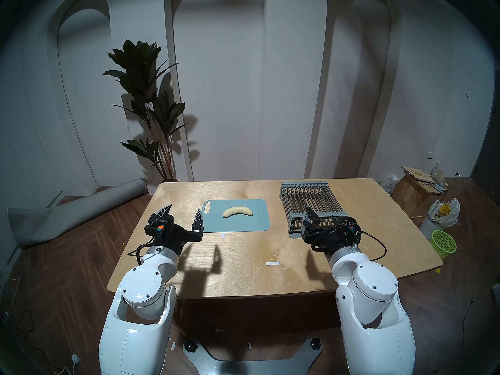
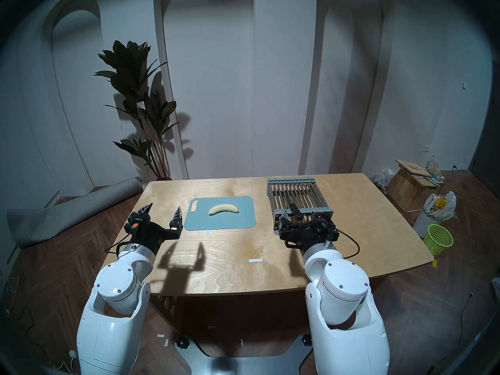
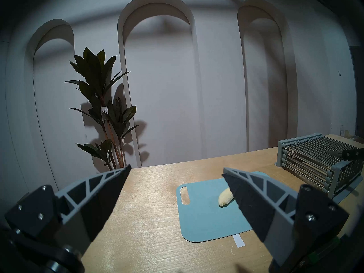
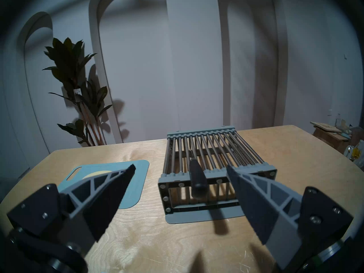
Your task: Cut the banana into four pieces on the cutting board
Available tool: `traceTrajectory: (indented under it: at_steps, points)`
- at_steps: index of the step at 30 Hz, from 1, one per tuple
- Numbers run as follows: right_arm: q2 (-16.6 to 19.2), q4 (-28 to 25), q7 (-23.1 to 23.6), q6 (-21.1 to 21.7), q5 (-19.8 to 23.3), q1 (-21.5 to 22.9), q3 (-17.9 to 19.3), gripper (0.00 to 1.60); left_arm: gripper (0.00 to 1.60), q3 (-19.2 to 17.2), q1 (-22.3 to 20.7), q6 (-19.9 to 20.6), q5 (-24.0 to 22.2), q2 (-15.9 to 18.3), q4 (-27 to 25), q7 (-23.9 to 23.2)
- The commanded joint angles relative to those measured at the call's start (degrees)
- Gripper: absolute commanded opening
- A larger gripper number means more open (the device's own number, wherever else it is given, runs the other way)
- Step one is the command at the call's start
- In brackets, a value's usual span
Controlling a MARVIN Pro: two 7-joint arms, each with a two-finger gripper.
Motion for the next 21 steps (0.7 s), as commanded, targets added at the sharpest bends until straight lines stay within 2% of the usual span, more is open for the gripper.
traceTrajectory:
  at_steps: [1,8,14,21]
  points:
    - [-0.80,-0.40,-3.06,1.15,0.65,2.65,-0.27,1.60,1.60,-0.02,-0.20,-0.16,-0.06,0.03,-1.10,-0.05]
    - [-0.63,3.33,-4.60,0.47,-1.57,4.69,-0.26,1.60,1.60,-0.02,-0.20,-0.16,-0.07,0.04,-1.10,-0.05]
    - [-0.26,10.13,-6.04,-1.95,-3.50,8.48,-0.40,1.60,1.60,-0.01,-0.21,-0.18,-0.07,0.05,-1.08,-0.03]
    - [0.06,11.48,-6.71,-2.91,-4.66,10.74,-0.91,1.60,1.60,0.00,-0.23,-0.20,-0.07,0.05,-1.04,-0.01]
